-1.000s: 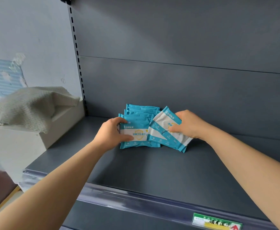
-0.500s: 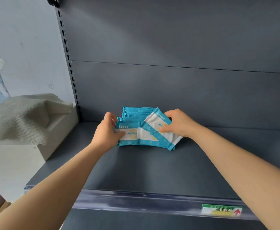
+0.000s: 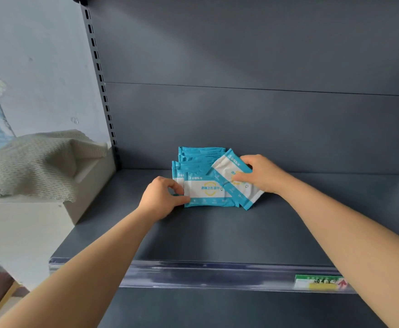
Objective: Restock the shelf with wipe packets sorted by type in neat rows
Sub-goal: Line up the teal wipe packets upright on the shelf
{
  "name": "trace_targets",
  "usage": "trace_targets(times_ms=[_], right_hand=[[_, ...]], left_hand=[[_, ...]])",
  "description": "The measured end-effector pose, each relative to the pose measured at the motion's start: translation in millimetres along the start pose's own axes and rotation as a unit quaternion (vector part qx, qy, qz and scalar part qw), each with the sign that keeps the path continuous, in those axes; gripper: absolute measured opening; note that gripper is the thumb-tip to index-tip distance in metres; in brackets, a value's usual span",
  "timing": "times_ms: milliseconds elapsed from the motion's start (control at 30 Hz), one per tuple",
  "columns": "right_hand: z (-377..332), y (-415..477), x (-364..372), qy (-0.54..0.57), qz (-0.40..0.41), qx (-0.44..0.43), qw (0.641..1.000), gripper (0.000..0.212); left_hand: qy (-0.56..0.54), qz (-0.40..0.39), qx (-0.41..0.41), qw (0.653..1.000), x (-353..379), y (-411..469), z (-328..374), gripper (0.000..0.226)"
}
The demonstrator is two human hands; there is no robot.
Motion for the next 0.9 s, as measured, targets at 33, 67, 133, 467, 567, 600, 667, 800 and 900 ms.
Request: trace_targets(times_ms=[33,67,133,467,567,600,667,800,900], right_hand=[[0.2,-1.1,1.2,-0.004,-0.013,-0.002,1.000,0.016],[-0.8,-1.0,4.7,-0.014,-0.027,-0.004,1.000,0.017],[-8.0,0.6,14.6,-0.069,-0.040,-0.028,0.996,0.024],[-18.9,-8.2,31.6,-0.256,0.099,-0.007,0.962,0.082],[-1.3,-13.3,31.3,-0.206,0.048,0.060,0.976,0.082],[1.3,-15.0,34.0,-0.160,0.024,0.065,0.985,0.076],[0.1,-16.0,38.4,-0.091,0.019,0.055,0.994,0.069],[-4.9,-12.6,44.2,-0.082,0.057,0.052,0.994,0.081],[-6.3,-14.5,47.4,-0.125,0.071,0.042,0.989,0.084]], left_hand=[[-0.007,-0.002,-0.005,1.000,0.2,0.1,0.3,0.018],[-0.015,-0.007,-0.007,1.000,0.7,0.7,0.2,0.015],[-0.031,-0.019,0.000,0.999,0.8,2.0,-2.1,0.013],[-0.092,-0.089,0.010,0.992,1.1,-2.4,0.1,0.044],[-0.048,-0.067,0.016,0.997,0.8,-1.4,3.7,0.052],[-0.046,-0.063,0.016,0.997,1.7,0.2,2.6,0.050],[-0.038,-0.056,0.024,0.997,1.6,2.3,1.0,0.048],[-0.047,-0.043,0.031,0.997,-2.6,0.8,-0.8,0.050],[-0.035,-0.073,0.037,0.996,-1.4,-1.2,-0.5,0.067]])
Point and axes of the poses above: each hand's wrist, its own y-axis towards the middle knuckle, its own x-axis out of the palm, z = x × y, the point moved 6 cm from there along y, towards the middle knuckle, and after that the axes turned 9 degrees about y, right-handed, at the moved point
